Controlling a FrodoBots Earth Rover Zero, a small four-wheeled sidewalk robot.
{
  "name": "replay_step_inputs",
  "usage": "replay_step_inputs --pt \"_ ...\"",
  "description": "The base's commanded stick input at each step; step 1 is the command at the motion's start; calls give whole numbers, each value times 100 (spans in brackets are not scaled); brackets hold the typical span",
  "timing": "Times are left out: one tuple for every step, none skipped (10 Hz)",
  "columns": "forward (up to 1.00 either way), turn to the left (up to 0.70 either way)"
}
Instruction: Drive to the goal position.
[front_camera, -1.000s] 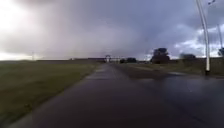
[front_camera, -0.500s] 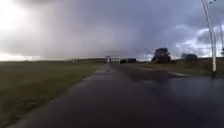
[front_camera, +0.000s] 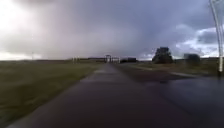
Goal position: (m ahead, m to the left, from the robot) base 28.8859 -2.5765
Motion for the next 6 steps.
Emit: replay_step_inputs --pt "70 0" --pt "70 0" --pt "70 0" --pt "70 0" --pt "70 0" --pt "70 0"
